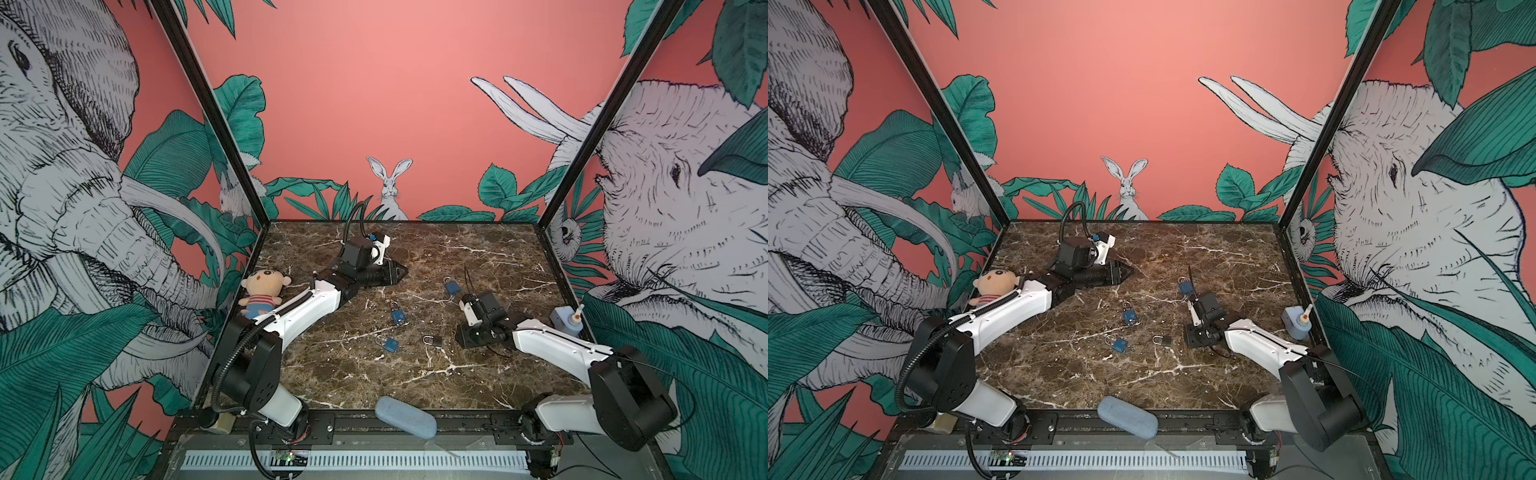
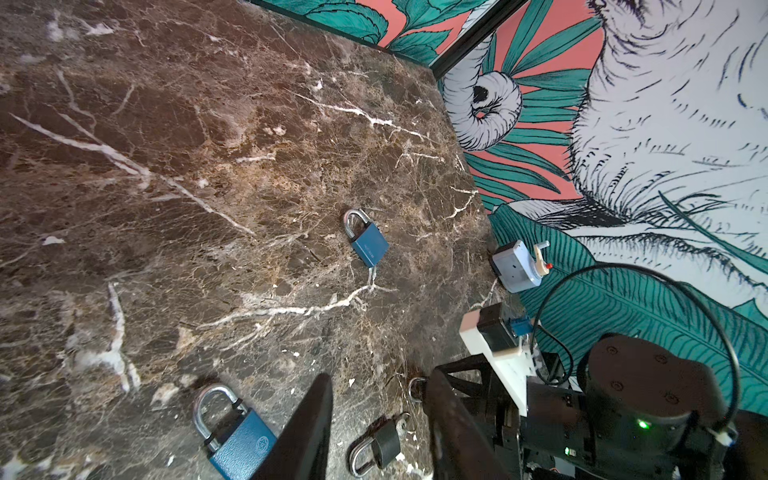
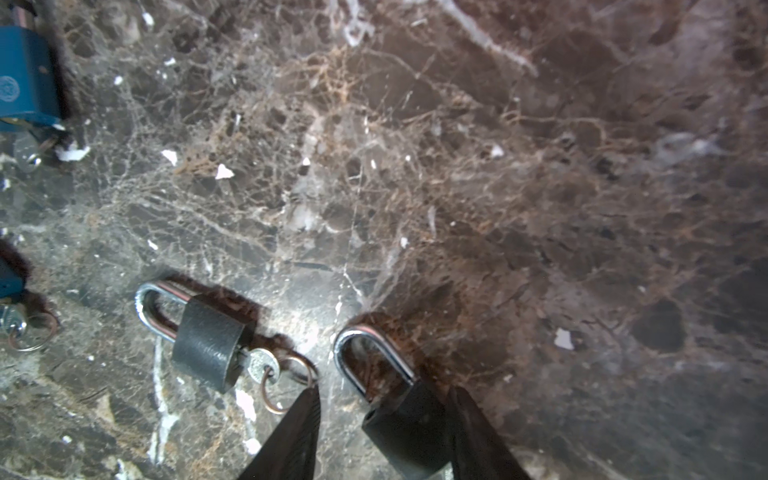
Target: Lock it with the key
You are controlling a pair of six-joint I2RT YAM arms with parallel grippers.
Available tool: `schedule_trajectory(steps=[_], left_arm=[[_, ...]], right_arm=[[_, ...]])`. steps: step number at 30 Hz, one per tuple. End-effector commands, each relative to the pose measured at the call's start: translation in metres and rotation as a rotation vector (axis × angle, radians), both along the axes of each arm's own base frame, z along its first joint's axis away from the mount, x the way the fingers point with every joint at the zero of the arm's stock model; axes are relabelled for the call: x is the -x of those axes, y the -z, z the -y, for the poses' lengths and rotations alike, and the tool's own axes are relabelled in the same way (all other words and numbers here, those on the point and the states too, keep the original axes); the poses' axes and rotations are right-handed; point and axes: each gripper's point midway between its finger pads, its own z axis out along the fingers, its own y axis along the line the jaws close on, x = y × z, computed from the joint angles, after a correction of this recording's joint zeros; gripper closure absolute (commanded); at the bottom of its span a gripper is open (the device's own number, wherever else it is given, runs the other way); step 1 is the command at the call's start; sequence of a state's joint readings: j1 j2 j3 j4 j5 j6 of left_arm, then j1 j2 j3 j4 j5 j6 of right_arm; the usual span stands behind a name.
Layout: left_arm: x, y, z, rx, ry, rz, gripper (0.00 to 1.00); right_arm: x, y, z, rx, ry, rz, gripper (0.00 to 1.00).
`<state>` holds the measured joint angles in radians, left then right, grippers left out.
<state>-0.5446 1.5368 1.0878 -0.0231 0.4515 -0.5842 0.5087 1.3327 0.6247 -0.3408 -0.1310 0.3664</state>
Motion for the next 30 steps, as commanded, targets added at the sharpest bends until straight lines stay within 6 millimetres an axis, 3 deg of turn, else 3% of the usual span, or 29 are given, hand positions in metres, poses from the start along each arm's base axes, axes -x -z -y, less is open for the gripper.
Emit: schedule_trajectory(steps=[1,11,21,30], left_arm=[[0.000,-0.016,0.000,0.027,0.002,0.032,0.60],[0.001,-0.014,0.002,0.031,0.010,0.028,0.60],[0.002,-0.010,0.002,0.043,0.009,0.018,0.60],[0.003,-0.013,0.001,0.042,0.007,0.029,0.60]], right_arm=[[0.009,0.002,0.000,0.007,0.000,-0.016,0.50],[0.021,-0.004,0.001,0.039,-0.005,-0.022,0.50],[0.003,-0.018,-0.002,0.061,-0.015,0.034,0.46],[0.003,0.004,-0.002,0.105,-0.014,-0.036,0.43]])
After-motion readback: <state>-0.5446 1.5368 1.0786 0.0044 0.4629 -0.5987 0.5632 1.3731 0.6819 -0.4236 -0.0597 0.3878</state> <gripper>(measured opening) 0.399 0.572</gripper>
